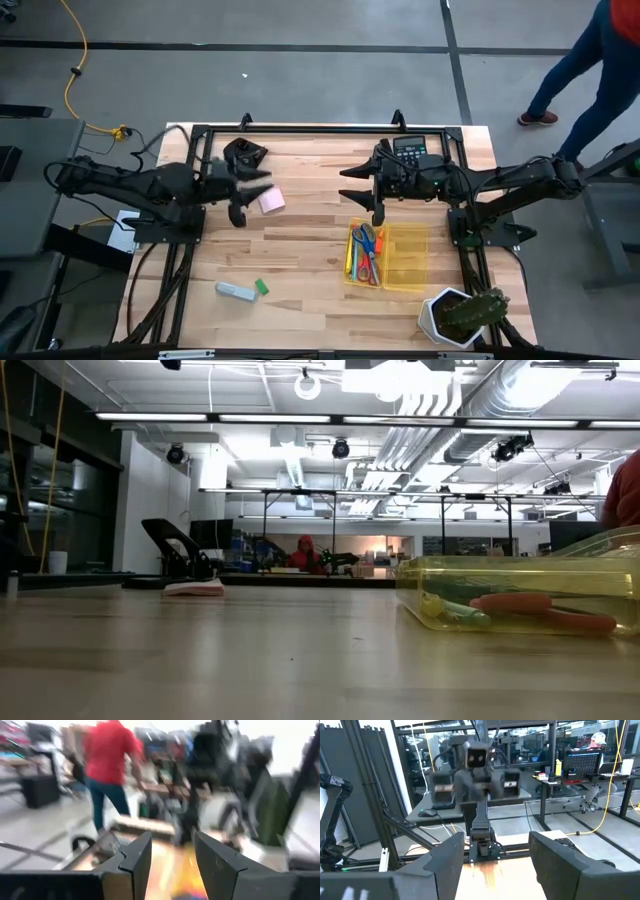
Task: Pack school essentials
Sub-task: Put the green eraser into the supply box
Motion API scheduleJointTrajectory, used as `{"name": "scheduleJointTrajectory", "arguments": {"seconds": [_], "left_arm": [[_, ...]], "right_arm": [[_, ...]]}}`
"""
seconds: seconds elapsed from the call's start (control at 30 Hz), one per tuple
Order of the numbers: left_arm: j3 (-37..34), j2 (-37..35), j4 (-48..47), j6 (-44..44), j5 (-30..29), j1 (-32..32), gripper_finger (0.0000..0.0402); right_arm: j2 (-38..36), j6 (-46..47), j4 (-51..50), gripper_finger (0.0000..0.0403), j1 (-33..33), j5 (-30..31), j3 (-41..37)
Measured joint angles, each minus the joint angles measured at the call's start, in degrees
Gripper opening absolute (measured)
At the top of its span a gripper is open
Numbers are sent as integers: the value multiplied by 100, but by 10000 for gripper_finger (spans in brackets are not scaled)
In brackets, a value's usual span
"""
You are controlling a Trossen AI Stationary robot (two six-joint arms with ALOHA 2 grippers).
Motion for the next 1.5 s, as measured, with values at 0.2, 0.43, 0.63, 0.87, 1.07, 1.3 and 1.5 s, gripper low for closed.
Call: {"name": "scheduleJointTrajectory", "arguments": {"seconds": [0.2, 0.43, 0.63, 0.87, 1.07, 1.3, 1.5], "left_arm": [[735, 915, -2115, -278, 1140, -292, 138], [1427, 2799, -3729, 56, 2497, -1034, 138], [1549, 4049, -3860, 64, 3172, -1606, 138], [1551, 4991, -3871, 276, 3177, -1986, 138], [1551, 5351, -3622, 517, 3158, -2104, 138], [1551, 5451, -3647, 276, 2935, -2102, 138], [1551, 5570, -3785, 206, 2880, -2120, 138]], "right_arm": [[0, -2, -22, 215, 0, 7, 0], [0, -2, -167, 215, 0, 203, -2], [0, 42, -344, 215, 0, 234, -4], [0, 42, -436, 215, 0, 232, -4], [0, 40, -507, 215, 0, 229, -4], [0, 41, -608, 215, 0, 227, -4], [0, 41, -609, 215, 0, 227, -4]]}}
